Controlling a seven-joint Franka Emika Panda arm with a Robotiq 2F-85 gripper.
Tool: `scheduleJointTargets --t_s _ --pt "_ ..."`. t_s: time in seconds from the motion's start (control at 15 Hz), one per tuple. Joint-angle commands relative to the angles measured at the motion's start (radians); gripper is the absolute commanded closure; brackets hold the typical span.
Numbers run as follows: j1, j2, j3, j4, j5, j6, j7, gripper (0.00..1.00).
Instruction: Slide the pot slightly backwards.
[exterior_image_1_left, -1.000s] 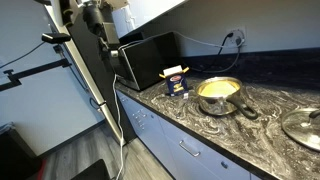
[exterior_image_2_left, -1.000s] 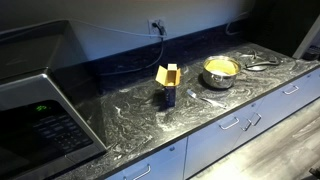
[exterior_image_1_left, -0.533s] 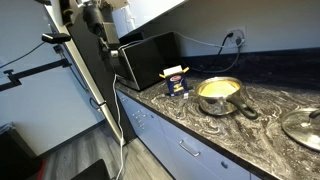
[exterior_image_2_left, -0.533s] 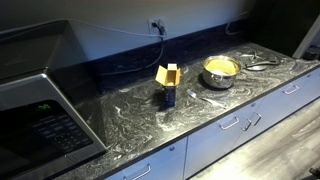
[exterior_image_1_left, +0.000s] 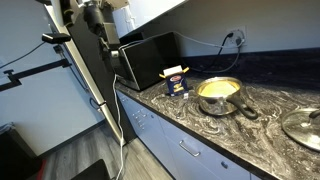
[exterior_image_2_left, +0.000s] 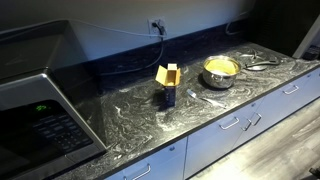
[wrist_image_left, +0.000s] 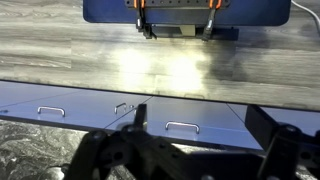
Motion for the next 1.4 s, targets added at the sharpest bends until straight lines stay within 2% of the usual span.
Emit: scheduleJointTargets --t_s 0.0,0.33,0.67,1.0,1.07,1.13,1.33 --pt "-0.020 0.038 -0.027 0.030 -0.009 0.026 0.122 0.00" --pt "-0.089 0.097 -0.081 0.040 -0.036 0.180 0.292 0.00" --pt "-0.161 0.206 -0.149 0.067 -0.092 0.410 0.417 0.00" --pt "-0.185 0.362 -0.219 0.139 -0.181 0.597 0.396 0.00" --pt "-0.179 0.393 -0.229 0.162 -0.177 0.597 0.378 0.00" --pt "-0.169 0.329 -0.233 0.100 -0.162 0.589 0.385 0.00" --pt "-0.164 0.393 -0.248 0.144 -0.162 0.598 0.382 0.00"
